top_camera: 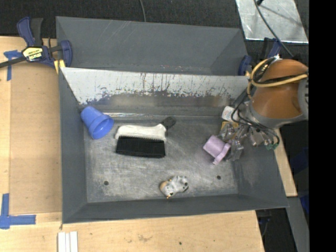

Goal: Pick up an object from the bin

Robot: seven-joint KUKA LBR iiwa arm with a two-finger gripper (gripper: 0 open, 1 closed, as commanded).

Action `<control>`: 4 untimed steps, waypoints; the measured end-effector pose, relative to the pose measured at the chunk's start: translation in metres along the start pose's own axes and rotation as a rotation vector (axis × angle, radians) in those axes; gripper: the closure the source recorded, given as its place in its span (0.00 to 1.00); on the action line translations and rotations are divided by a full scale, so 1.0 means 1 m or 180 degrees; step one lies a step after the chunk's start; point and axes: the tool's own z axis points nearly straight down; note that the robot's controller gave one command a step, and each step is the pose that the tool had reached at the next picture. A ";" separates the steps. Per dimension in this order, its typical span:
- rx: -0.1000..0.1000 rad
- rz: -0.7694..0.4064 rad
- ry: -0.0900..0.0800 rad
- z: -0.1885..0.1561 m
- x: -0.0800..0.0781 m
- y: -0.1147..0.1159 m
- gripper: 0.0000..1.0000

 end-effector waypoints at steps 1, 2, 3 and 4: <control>0.0000 -0.0002 0.0000 0.000 0.000 0.000 1.00; -0.0026 0.0029 0.0063 -0.042 0.006 0.006 1.00; -0.0013 0.0028 0.0039 -0.095 0.003 0.007 1.00; -0.0015 0.0009 0.0041 -0.177 -0.002 -0.008 1.00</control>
Offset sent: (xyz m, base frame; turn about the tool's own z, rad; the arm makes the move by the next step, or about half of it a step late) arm -0.0084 0.0080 0.0728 0.0134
